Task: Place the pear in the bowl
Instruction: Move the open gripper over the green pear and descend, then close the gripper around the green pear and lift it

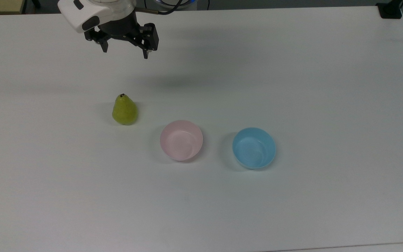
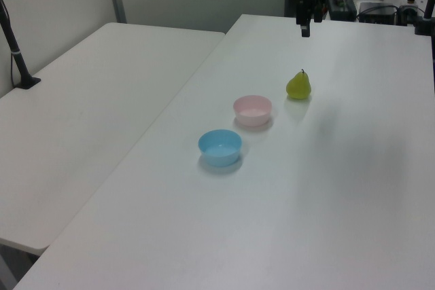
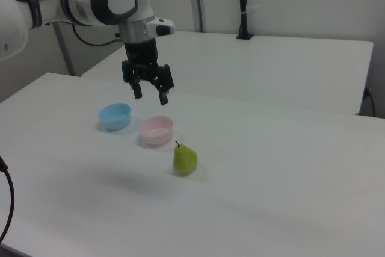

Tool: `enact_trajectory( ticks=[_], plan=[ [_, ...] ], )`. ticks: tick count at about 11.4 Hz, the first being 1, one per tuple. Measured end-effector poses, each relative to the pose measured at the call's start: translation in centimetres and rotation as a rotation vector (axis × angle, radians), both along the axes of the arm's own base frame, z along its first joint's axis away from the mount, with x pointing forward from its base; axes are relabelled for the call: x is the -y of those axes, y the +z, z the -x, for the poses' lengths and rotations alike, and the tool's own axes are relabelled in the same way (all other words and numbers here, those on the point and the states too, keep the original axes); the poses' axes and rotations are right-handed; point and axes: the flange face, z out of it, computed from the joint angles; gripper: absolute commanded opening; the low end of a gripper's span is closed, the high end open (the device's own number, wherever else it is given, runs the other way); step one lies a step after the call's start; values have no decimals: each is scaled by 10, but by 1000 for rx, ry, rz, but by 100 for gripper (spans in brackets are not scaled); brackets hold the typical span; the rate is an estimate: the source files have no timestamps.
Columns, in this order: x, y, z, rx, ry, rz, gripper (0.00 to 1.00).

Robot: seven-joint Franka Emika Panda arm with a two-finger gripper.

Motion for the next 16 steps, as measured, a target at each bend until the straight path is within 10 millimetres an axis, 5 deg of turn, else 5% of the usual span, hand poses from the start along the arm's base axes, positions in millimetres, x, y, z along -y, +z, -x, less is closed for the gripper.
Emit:
enact_trajectory(
  ticks=[10, 16],
  plan=[
    [8, 13, -11, 104, -29, -63, 100],
    [12, -66, -29, 7, 180, -69, 100]
  ],
)
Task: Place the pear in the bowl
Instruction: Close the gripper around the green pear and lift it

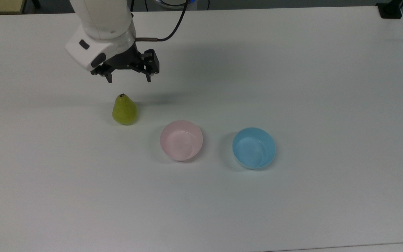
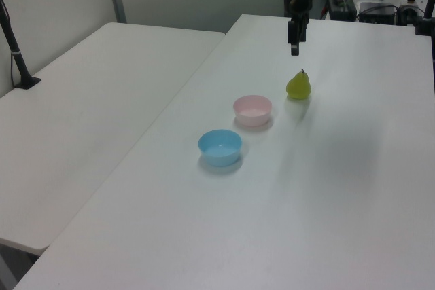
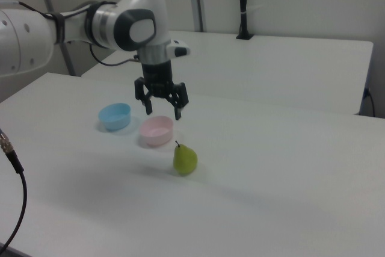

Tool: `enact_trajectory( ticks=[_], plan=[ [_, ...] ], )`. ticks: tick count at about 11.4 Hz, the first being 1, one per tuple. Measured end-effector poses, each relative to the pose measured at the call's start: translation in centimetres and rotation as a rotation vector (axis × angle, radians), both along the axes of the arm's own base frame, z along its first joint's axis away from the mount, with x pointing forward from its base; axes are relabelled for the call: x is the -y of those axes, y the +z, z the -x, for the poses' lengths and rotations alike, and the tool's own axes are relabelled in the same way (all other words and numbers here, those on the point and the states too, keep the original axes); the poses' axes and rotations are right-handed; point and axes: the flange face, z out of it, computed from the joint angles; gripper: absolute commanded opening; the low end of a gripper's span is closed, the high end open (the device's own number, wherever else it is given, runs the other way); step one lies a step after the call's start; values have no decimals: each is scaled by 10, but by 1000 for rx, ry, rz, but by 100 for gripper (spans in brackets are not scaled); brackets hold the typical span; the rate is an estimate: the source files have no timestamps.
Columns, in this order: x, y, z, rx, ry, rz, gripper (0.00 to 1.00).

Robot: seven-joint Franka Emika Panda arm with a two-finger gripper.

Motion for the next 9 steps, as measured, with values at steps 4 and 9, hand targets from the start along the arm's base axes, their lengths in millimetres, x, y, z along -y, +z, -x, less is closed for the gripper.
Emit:
enact_trajectory(
  ticks=[4, 9],
  plan=[
    [35, -62, -9, -49, 43, 15, 100],
    [35, -135, -22, -108, 72, 63, 80]
  ],
)
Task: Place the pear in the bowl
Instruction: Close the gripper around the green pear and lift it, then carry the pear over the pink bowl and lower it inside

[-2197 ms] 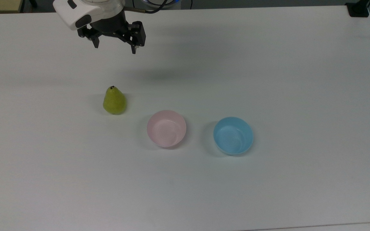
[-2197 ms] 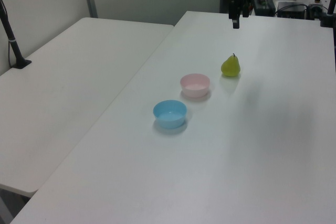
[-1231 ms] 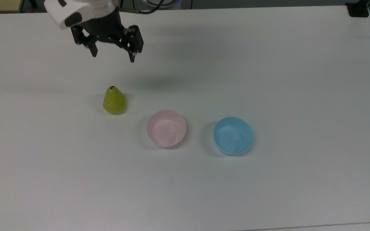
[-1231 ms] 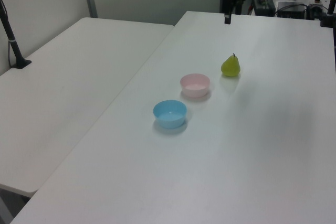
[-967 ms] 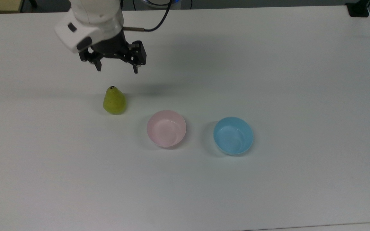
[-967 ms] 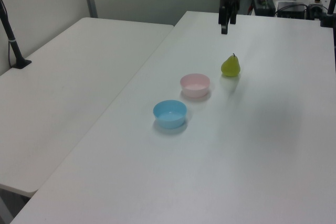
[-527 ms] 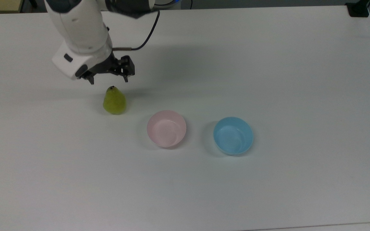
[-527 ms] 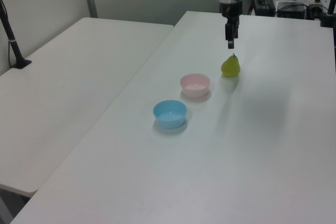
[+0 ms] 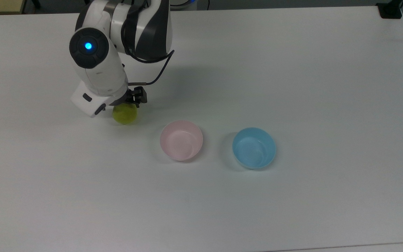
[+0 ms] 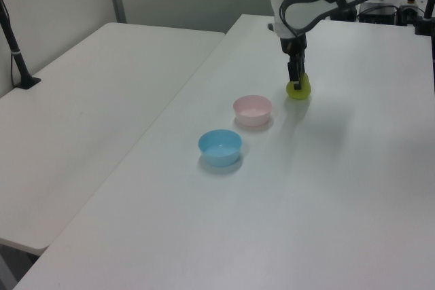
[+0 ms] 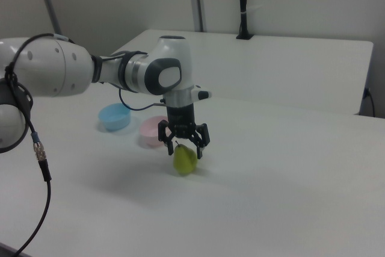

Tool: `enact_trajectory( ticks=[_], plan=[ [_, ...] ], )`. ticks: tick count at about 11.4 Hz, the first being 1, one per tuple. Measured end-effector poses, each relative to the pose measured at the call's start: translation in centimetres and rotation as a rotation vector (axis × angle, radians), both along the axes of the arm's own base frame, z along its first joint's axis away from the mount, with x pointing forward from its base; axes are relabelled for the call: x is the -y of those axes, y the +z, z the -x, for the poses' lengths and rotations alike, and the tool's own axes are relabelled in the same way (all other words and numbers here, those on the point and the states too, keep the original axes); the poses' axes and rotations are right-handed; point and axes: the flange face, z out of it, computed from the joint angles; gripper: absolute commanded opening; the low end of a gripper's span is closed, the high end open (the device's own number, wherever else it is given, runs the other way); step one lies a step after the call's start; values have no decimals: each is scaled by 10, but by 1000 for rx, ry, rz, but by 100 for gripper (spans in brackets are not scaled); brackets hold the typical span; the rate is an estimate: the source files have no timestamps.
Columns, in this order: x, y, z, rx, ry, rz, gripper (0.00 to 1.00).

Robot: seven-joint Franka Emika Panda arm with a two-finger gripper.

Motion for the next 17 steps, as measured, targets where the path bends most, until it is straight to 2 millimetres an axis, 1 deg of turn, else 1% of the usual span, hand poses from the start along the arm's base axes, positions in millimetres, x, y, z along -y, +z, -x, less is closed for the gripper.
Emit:
enact_trajectory(
  ticks=[1, 2, 3, 4, 5, 6, 7, 9, 10, 11, 12, 13, 14, 15, 16, 17],
  plan=[
    [-2, -8, -2, -1, 9, 9, 58],
    [-4, -14, -3, -2, 17, 16, 40],
    [-6, -16, -4, -5, 20, 17, 29],
    [-6, -13, -5, 2, 21, 18, 25],
    [-5, -10, -6, 8, 21, 19, 26],
    [-5, -2, -7, 22, 20, 19, 31],
    [-4, 14, -8, 46, 18, 17, 32],
    [-8, 58, -10, 128, -12, -41, 32],
    [-12, 80, -12, 175, -50, -76, 39],
    [-16, 96, -14, 206, -98, -90, 44],
    [-25, 104, -17, 224, -132, -98, 44],
    [-43, 107, -21, 247, -153, -106, 44],
    [-68, 107, -27, 281, -173, -111, 46],
    [-95, 99, -33, 301, -188, -113, 50],
    [-122, 82, -39, 307, -193, -112, 55],
    [-140, 62, -43, 302, -190, -108, 56]
  ],
)
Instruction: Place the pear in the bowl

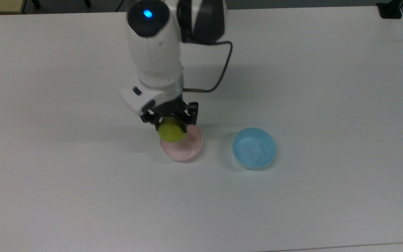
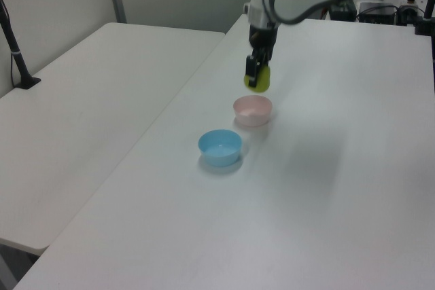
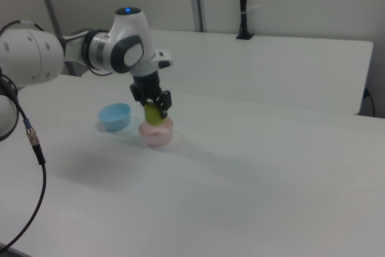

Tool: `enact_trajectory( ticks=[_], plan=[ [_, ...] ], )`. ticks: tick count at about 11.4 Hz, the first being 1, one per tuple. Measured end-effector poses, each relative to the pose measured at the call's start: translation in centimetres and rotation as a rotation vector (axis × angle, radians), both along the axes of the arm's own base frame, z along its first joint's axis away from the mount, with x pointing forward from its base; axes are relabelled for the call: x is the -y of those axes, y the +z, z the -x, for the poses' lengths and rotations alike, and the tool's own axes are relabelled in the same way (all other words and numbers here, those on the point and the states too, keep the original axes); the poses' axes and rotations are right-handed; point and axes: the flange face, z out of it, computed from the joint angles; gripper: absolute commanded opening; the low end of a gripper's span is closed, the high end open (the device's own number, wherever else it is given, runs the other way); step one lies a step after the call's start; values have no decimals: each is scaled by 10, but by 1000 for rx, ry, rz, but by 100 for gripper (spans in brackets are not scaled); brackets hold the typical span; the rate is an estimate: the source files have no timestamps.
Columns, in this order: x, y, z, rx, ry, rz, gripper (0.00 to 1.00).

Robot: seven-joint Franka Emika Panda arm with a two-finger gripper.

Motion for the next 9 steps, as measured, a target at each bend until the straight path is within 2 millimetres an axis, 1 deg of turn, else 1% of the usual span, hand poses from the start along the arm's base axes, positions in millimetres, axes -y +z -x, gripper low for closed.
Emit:
enact_trajectory(
  ticks=[1, 2, 3, 4, 7, 8, 9],
  plan=[
    [-10, -19, -3, -13, 3, 5, 72],
    [-12, -31, -4, -22, 5, 9, 87],
    [-10, -37, -4, -29, 7, 19, 88],
    [-8, -39, -5, -32, 11, 36, 100],
    [-7, -43, -5, -37, 15, 47, 100],
    [-7, -40, -6, -32, 15, 46, 100],
    [-8, -30, -7, -15, 15, 45, 100]
  ],
)
